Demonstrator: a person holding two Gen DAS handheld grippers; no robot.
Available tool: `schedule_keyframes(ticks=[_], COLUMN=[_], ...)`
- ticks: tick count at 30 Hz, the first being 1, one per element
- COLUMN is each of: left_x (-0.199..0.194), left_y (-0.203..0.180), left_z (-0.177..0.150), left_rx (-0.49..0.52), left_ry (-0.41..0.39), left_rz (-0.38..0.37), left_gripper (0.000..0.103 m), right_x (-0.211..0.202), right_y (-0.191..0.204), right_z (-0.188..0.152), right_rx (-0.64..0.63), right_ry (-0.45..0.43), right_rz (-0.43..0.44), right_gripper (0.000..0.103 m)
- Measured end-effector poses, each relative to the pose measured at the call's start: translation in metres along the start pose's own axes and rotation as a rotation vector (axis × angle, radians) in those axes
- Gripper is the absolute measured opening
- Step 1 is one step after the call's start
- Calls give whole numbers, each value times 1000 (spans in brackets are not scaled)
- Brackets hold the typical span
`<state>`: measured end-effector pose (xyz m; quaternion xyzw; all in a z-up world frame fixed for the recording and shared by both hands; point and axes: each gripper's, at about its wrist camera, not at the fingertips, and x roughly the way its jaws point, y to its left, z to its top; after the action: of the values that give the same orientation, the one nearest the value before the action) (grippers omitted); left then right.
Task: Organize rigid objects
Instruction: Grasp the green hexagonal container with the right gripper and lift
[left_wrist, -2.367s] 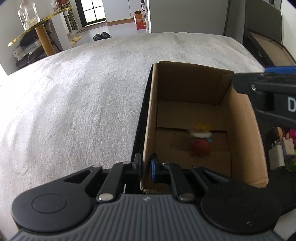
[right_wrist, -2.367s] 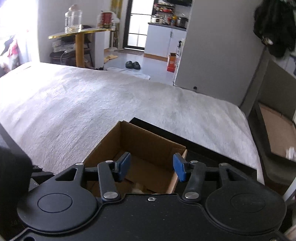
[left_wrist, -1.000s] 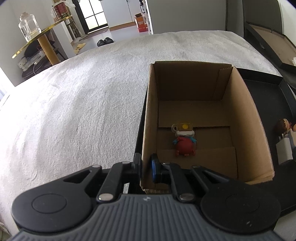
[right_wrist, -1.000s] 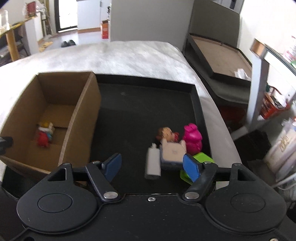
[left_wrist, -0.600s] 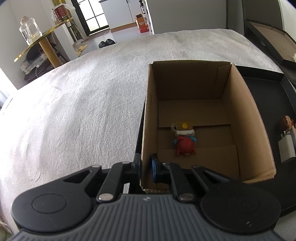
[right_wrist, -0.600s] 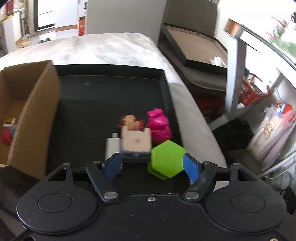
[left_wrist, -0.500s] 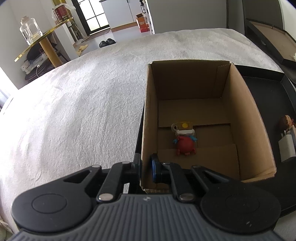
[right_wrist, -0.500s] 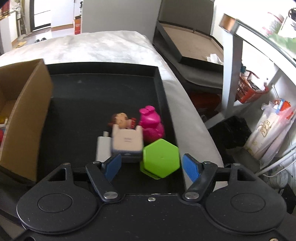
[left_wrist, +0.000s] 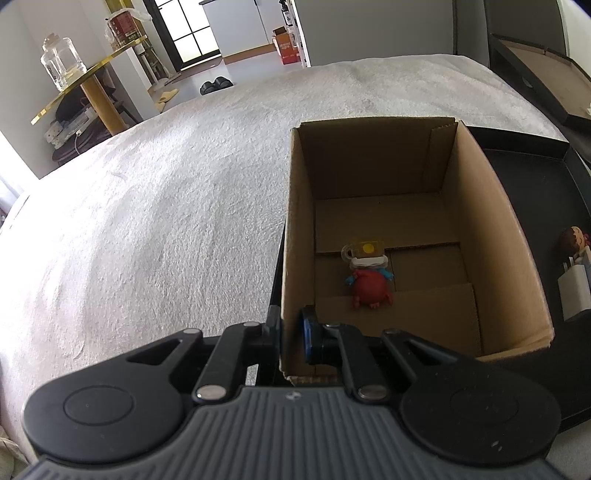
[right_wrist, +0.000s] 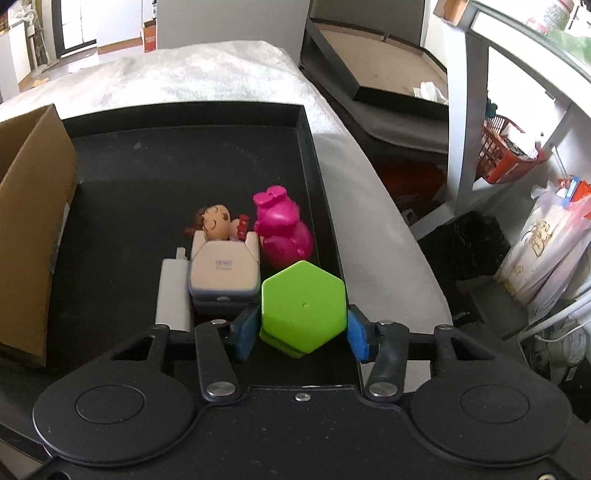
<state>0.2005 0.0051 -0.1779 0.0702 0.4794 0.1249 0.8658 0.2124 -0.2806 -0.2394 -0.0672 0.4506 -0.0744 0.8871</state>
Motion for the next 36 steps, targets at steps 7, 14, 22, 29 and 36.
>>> schedule_keyframes(ticks=[7,14,22,29,36], left_x=[1,2,1,2,2], left_y=[1,3,5,7,9], left_z=[0,-1,-1,-1,-1], left_rx=[-4,-9,-16,-24,-28], left_ry=[-1,-2,-3,-2,-4], left_rz=[-3,-10,-19,-26,-33], left_gripper=[11,11,11,11,11], right_x=[-16,-31,-44,-50,-61], right_y=[1,4,10,22,38], right_z=[7,17,31,38,44], right_rx=[-4,-8,-14,-28,-46], right_ry=[-42,-79,-118,-131,-153], right_rz=[8,18,57,97,137], right_gripper=[47,47,47,47,47])
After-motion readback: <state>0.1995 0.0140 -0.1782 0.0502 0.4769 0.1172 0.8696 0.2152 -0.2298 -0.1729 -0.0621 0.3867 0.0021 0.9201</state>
